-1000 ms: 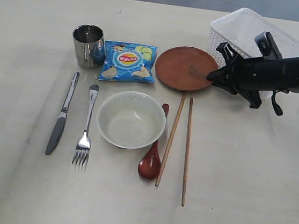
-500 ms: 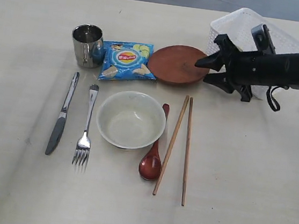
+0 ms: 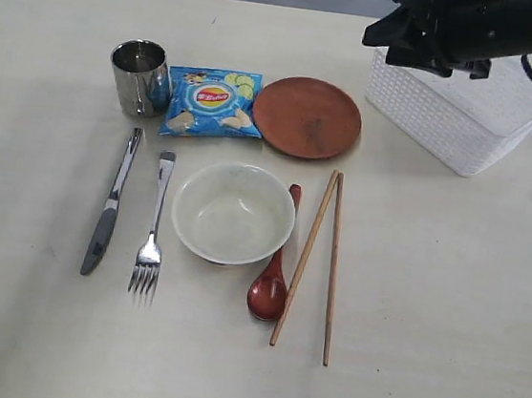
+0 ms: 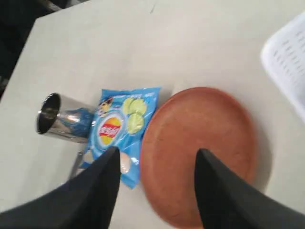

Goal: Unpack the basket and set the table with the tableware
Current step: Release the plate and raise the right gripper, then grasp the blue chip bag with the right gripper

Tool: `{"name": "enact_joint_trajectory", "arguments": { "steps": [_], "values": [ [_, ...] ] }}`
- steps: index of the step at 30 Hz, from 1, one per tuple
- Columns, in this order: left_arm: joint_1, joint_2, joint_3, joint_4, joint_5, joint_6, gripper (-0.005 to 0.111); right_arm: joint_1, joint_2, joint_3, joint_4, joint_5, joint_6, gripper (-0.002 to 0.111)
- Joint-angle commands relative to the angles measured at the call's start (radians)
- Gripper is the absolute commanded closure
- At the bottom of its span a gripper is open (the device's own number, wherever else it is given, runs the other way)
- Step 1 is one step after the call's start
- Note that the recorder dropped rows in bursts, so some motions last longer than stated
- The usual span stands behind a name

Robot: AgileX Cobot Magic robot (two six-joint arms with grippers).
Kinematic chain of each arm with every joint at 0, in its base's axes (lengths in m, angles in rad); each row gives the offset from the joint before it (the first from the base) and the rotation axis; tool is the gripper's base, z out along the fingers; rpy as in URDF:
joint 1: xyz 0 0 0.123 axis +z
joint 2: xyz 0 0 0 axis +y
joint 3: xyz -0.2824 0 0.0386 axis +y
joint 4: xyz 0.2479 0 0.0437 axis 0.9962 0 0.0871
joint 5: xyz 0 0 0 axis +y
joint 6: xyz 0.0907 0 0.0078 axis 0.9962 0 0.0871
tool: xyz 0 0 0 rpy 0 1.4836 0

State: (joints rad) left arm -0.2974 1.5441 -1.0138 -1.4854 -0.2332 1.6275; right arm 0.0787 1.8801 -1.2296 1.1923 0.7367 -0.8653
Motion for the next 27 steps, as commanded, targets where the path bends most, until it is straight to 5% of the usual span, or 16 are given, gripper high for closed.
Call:
{"name": "enact_joint_trajectory", "arguments": {
  "steps": [1,12,17,23,27],
  "values": [
    [-0.003,-0.004,0.006,-0.014,-0.055,-0.002,0.107,0.029,-0.008,-0.06,-0.153,-0.055,0.041,0.062],
    [-0.003,-0.004,0.007,-0.022,-0.061,-0.002,0.107,0.249,0.081,-0.205,-0.62,-0.156,0.182,0.062],
    [-0.003,-0.004,0.017,-0.043,-0.196,-0.002,0.107,0.354,0.179,-0.34,-0.767,-0.079,0.197,0.061],
    [-0.003,-0.004,0.017,-0.071,-0.343,0.003,0.107,0.494,0.311,-0.467,-0.971,-0.092,0.185,0.043],
    [-0.003,-0.004,0.017,-0.071,-0.348,0.005,0.107,0.557,0.381,-0.5,-1.063,-0.167,0.185,0.041]
  ]
}}
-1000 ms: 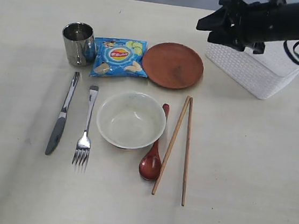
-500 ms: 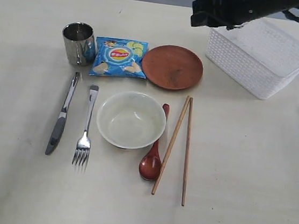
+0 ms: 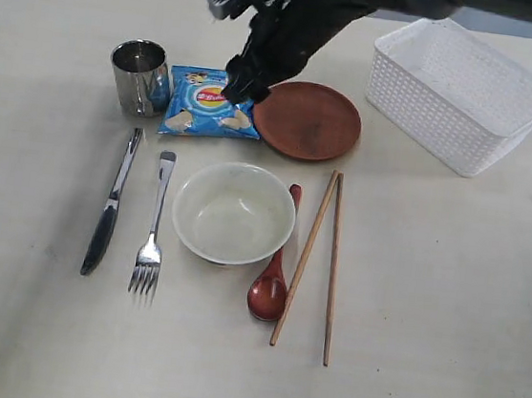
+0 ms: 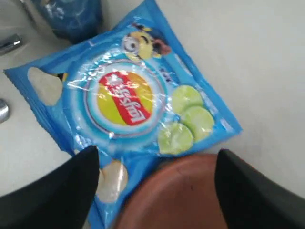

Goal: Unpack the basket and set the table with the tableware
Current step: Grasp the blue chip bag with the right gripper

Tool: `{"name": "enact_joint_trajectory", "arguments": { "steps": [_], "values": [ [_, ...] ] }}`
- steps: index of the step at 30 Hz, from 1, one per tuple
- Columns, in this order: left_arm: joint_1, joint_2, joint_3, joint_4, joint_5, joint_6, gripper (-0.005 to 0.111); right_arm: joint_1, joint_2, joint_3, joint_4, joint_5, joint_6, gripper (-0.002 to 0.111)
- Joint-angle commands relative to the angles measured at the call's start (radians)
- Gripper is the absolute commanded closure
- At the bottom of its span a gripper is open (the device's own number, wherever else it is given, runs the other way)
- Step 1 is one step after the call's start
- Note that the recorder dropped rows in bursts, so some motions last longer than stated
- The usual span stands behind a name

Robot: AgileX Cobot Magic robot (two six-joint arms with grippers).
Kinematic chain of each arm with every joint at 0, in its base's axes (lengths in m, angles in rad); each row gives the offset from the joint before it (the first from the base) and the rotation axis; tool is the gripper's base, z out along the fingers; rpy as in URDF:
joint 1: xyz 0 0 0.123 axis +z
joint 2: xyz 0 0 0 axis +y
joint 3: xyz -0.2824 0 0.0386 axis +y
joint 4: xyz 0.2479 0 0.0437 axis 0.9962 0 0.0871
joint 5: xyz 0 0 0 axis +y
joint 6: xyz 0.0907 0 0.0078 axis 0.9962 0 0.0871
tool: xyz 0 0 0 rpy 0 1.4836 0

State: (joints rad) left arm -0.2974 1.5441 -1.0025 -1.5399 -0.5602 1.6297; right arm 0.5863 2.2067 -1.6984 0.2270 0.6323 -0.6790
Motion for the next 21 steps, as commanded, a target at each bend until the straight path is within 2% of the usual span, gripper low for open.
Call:
{"name": "enact_joint_trajectory", "arguments": {
  "steps": [1,11,21],
  "values": [
    [-0.003,-0.004,0.006,-0.017,-0.021,0.005,0.107,0.06,0.066,-0.033,-0.114,-0.079,-0.001,0.041],
    [-0.003,-0.004,0.006,-0.017,-0.021,0.008,0.107,0.101,0.141,-0.033,-0.148,-0.155,-0.001,0.044],
    [-0.003,-0.004,0.006,-0.017,-0.015,0.008,0.107,0.101,0.151,-0.033,-0.148,-0.129,0.006,0.098]
  ]
}}
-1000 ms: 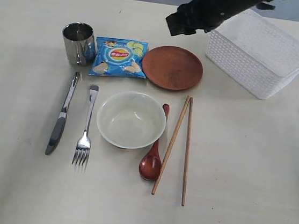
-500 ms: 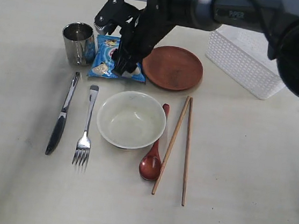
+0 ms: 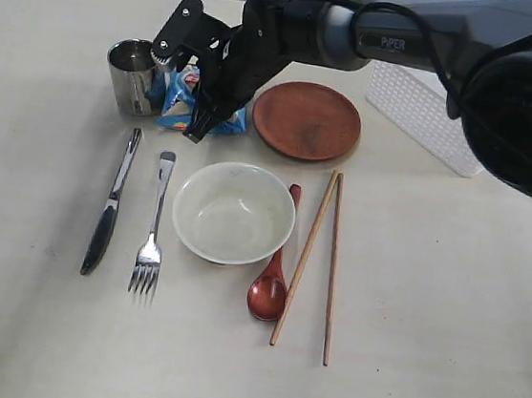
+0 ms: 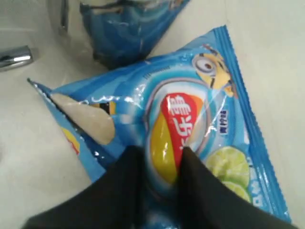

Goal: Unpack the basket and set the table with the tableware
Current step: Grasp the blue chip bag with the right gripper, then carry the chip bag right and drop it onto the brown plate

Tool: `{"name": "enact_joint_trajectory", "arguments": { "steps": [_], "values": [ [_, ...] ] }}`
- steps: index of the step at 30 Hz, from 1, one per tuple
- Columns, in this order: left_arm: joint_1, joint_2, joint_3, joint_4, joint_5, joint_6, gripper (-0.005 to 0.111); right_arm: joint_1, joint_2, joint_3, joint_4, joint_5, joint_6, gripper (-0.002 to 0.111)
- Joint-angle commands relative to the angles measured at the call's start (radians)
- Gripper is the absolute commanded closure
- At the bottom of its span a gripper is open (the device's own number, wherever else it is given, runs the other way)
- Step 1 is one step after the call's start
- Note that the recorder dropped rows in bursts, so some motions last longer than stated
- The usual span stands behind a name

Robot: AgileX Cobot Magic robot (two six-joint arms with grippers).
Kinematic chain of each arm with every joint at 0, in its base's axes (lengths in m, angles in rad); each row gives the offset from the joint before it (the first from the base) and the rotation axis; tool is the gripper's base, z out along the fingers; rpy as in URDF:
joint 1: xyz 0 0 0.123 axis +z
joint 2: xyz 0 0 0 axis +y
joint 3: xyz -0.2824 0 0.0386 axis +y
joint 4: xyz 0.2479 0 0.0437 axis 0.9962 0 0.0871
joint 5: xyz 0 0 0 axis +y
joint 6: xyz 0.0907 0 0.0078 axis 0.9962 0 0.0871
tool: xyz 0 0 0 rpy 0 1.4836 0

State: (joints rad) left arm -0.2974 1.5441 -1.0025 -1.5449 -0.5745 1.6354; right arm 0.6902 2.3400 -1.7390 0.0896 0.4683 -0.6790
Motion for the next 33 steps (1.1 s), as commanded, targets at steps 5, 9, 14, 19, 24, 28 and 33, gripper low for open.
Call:
{"name": "enact_joint_trajectory", "arguments": {
  "steps": [5,9,14,19,24,28,33],
  "values": [
    [-0.003,-0.004,0.006,-0.012,-0.001,0.002,0.107,-0.003,0.011,0.007,-0.01,0.066,0.012,0.109],
    [-0.003,-0.004,0.006,-0.004,-0.001,0.002,0.107,-0.003,-0.043,0.007,-0.027,0.123,0.016,0.109],
    [-0.003,-0.004,0.006,-0.006,-0.001,0.002,0.107,-0.041,-0.187,0.007,-0.225,0.232,0.188,0.109],
    [-0.003,-0.004,0.006,-0.008,0.005,0.002,0.107,-0.214,-0.249,0.03,0.017,0.321,0.141,0.109],
    [-0.003,-0.004,0.006,-0.008,0.007,-0.002,0.107,-0.267,-0.244,0.155,0.2,0.236,0.007,0.109],
    [-0.003,-0.004,0.006,-0.008,0.014,-0.002,0.107,-0.257,-0.244,0.189,0.204,0.192,-0.001,0.108],
    [-0.003,-0.004,0.006,-0.01,0.068,-0.002,0.107,-0.257,-0.244,0.189,0.202,0.193,-0.017,0.08]
  ]
}}
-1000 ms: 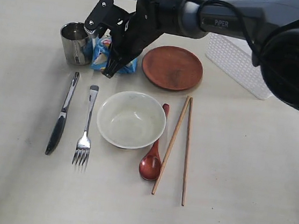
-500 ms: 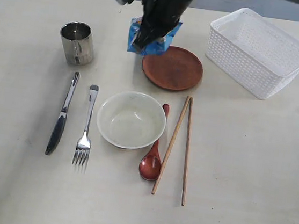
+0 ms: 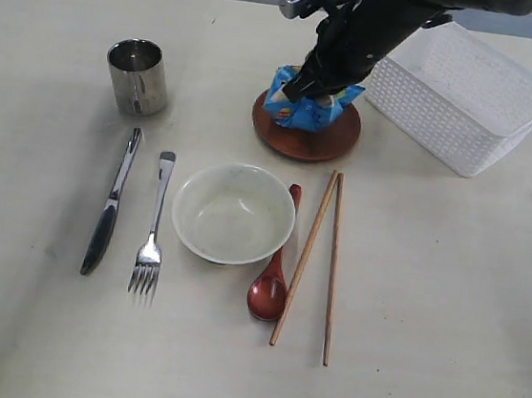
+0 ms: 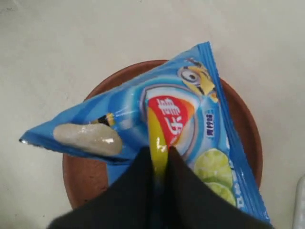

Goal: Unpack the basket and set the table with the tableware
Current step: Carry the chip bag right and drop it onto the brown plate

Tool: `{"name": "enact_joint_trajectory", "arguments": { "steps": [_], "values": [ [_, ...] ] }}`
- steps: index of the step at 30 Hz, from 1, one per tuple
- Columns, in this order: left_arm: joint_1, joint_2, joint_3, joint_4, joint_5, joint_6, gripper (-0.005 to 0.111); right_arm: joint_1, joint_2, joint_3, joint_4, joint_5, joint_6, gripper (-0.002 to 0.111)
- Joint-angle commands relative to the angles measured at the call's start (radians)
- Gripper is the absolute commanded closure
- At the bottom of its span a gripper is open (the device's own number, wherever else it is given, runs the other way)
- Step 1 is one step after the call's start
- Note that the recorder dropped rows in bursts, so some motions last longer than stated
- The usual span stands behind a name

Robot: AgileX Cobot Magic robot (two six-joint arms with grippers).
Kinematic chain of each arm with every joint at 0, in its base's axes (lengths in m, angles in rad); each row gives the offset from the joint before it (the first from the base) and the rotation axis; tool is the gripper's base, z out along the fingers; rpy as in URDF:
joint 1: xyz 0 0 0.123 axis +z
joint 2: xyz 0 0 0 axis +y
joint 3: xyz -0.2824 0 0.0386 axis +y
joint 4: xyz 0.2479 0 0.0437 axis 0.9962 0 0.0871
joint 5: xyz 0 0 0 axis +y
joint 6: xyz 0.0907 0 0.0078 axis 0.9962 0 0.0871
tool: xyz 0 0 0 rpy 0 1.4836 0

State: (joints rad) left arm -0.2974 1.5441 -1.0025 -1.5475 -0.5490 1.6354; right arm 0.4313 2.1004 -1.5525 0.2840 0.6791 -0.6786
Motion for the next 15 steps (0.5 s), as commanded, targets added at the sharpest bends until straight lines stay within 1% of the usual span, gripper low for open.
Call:
{"name": "enact_joint_trajectory", "arguments": {
  "steps": [1,2,3,5,12,13,15],
  "values": [
    [-0.003,-0.004,0.006,-0.007,0.051,-0.002,0.107,0.002,-0.005,0.002,0.007,-0.018,-0.017,0.071],
    [-0.003,-0.004,0.006,-0.007,0.058,-0.002,0.107,0.002,-0.005,0.002,0.007,-0.018,-0.017,0.064],
    [-0.003,-0.004,0.006,-0.007,0.058,-0.002,0.107,0.002,-0.005,0.002,0.007,-0.018,-0.017,0.059],
    [-0.003,-0.004,0.006,-0.007,0.058,-0.002,0.107,0.002,-0.009,0.002,0.007,-0.016,-0.017,0.055],
    [-0.003,-0.004,0.006,-0.007,0.056,-0.002,0.107,-0.011,-0.137,0.002,-0.008,-0.016,-0.044,0.056],
    [-0.003,-0.004,0.006,-0.007,0.058,-0.002,0.107,-0.014,-0.151,0.002,-0.008,-0.022,-0.044,0.058],
    [-0.003,-0.004,0.006,-0.007,0.058,-0.002,0.107,-0.036,-0.169,0.002,-0.007,-0.023,-0.044,0.067]
  ]
}}
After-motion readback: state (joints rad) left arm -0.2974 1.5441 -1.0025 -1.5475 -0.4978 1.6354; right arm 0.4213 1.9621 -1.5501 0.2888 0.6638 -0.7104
